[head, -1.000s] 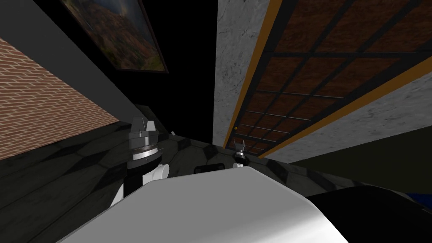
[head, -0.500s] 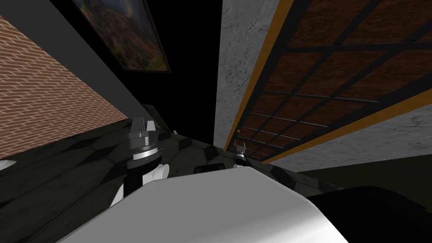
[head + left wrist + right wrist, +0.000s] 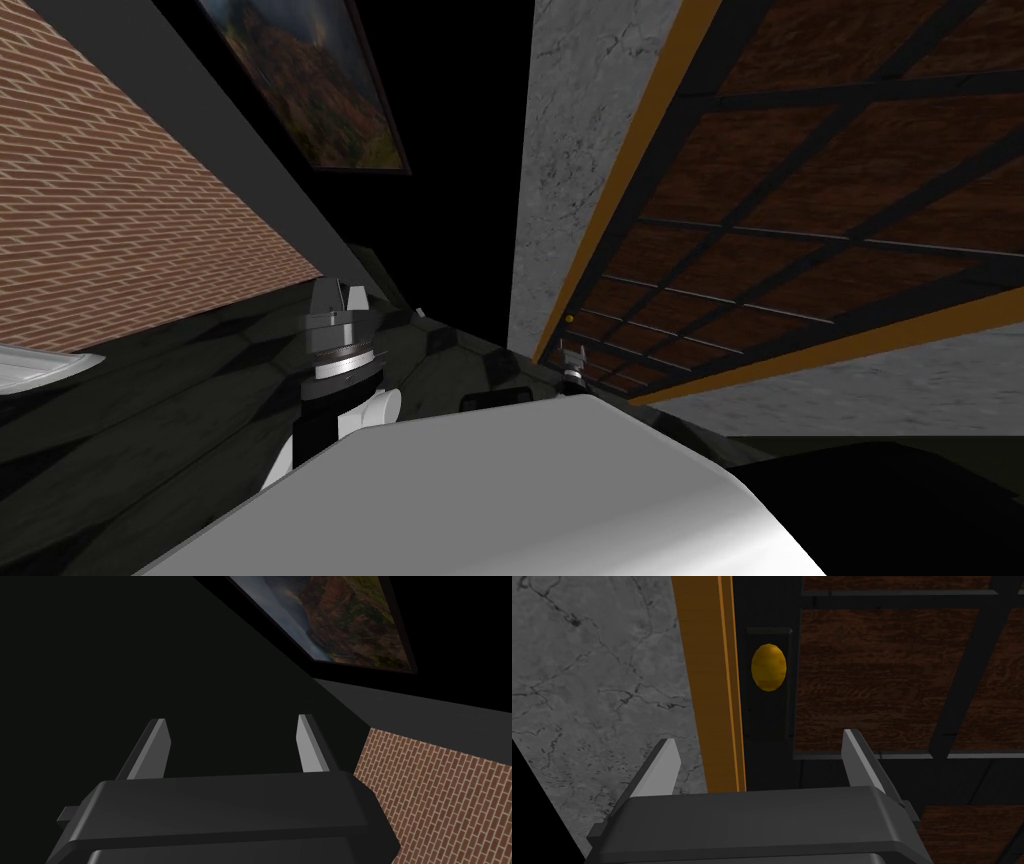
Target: Pull the door open
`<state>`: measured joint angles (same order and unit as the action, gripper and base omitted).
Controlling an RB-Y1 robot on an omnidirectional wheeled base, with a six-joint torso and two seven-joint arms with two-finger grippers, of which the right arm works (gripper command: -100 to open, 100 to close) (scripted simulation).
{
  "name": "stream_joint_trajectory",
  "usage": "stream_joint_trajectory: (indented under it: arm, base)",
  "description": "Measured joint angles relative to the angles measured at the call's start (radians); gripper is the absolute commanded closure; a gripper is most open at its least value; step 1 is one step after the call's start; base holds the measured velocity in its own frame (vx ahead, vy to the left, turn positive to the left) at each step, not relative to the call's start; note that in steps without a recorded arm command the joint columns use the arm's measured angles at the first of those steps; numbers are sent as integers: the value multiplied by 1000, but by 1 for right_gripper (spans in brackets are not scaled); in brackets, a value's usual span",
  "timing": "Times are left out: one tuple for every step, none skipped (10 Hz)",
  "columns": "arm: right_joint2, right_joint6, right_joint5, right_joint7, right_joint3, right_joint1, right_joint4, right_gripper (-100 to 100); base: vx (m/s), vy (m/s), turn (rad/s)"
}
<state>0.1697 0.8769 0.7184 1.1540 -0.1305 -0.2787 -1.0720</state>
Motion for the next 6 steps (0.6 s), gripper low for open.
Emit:
stream_joint_trajectory:
  arm:
    - [2, 10, 13, 19, -2, 5, 24, -100]
    - [0, 16, 26, 32, -3, 4, 34, -100]
    - [0, 22, 35, 44, -5, 6, 48, -100]
    - [0, 23, 36, 47, -5, 7, 49, -100]
    - [12, 30, 36, 63, -5, 9, 69, -100]
    - [28, 34, 38, 83, -3, 7, 78, -100]
  base:
    - [75, -76, 126]
    - [59, -65, 84]
    - [27, -28, 15]
    - [120, 13, 36]
    - [193, 5, 34]
    - [192, -4, 32]
